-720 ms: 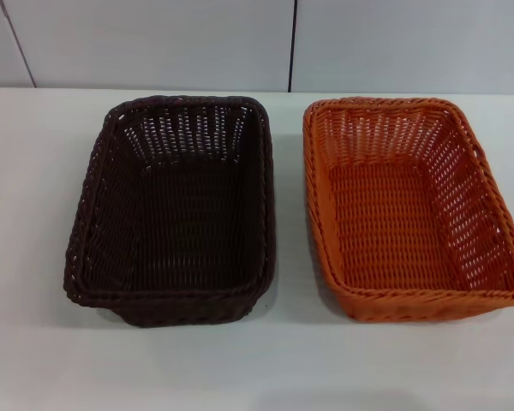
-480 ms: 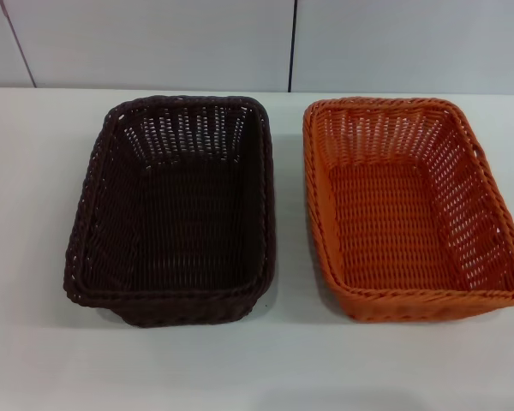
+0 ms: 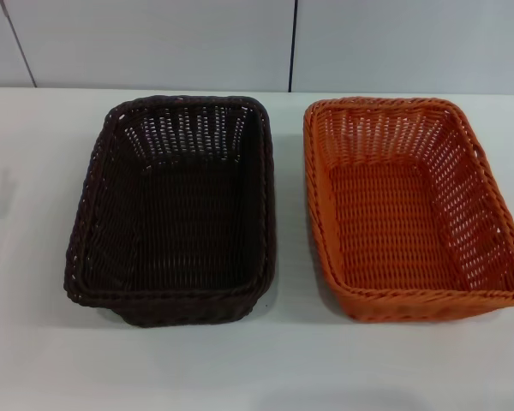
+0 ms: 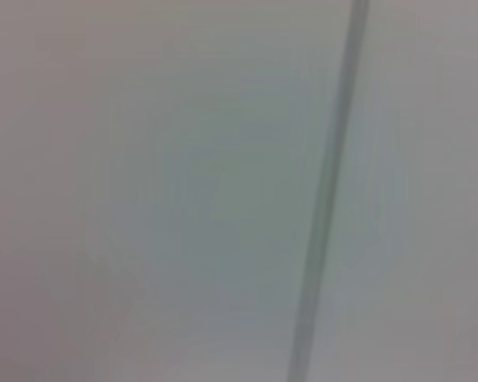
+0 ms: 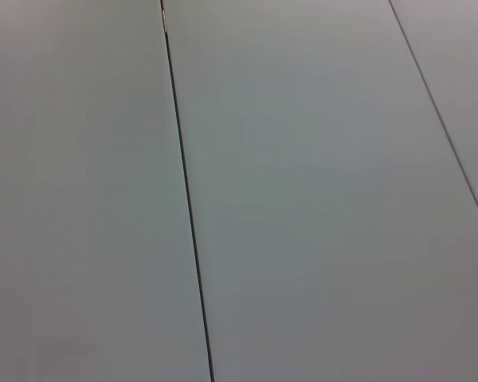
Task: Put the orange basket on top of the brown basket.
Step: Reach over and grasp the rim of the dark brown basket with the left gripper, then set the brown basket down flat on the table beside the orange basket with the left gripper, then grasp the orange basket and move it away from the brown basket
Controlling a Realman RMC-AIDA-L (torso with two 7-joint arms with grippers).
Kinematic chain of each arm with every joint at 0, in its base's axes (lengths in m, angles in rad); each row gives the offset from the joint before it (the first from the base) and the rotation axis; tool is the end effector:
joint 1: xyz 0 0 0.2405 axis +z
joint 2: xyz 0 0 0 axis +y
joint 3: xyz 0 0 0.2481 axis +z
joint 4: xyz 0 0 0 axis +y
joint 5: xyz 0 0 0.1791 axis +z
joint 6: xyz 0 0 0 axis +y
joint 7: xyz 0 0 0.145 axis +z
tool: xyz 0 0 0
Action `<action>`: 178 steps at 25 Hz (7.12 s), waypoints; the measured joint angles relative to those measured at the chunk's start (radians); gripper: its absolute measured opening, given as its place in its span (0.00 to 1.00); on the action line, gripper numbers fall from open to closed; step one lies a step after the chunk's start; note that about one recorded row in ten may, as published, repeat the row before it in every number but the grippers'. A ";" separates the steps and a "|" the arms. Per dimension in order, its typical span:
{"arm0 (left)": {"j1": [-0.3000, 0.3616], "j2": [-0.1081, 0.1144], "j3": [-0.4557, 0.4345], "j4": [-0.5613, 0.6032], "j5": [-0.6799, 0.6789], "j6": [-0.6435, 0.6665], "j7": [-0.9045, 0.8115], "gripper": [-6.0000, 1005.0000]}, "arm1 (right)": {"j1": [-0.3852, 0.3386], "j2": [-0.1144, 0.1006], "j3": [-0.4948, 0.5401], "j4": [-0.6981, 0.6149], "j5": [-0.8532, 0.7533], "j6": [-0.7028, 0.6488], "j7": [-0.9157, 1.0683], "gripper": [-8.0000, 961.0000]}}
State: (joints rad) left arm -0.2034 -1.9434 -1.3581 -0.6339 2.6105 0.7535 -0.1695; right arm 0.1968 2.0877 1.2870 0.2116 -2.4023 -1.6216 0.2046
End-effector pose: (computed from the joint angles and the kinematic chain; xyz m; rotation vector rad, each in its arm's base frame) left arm -0.3400 0.3181 0.0841 -1.3802 -0.7165 -0.6411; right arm 0.3301 0.2314 0.0932 -1.0356 0.3675 0.8811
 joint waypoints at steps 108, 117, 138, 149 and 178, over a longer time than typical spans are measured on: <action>-0.549 -0.032 -0.878 -0.592 -0.143 -2.209 1.669 0.21 | 0.020 0.000 -0.026 -0.026 0.001 -0.040 0.007 0.83; -0.580 -0.007 -0.877 -0.492 -0.216 -2.211 1.733 0.20 | 0.029 0.000 -0.028 -0.024 0.000 -0.040 0.005 0.83; -0.661 -0.037 -0.869 -0.312 -0.127 -2.080 1.714 0.25 | 0.028 -0.003 -0.051 -0.023 0.000 -0.039 0.000 0.83; -0.653 -0.074 -0.878 -0.364 -0.123 -1.969 1.713 0.57 | 0.022 -0.003 -0.052 -0.031 0.000 -0.039 -0.001 0.83; 0.110 -0.120 0.203 -0.580 -0.298 0.168 0.897 0.77 | 0.099 -0.009 -0.040 -0.008 0.008 0.006 0.100 0.83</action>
State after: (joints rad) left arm -0.0933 -2.0630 -1.1554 -1.2136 2.3125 0.9215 0.7278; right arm 0.2960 2.0788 1.2469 0.2035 -2.3947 -1.6155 0.3042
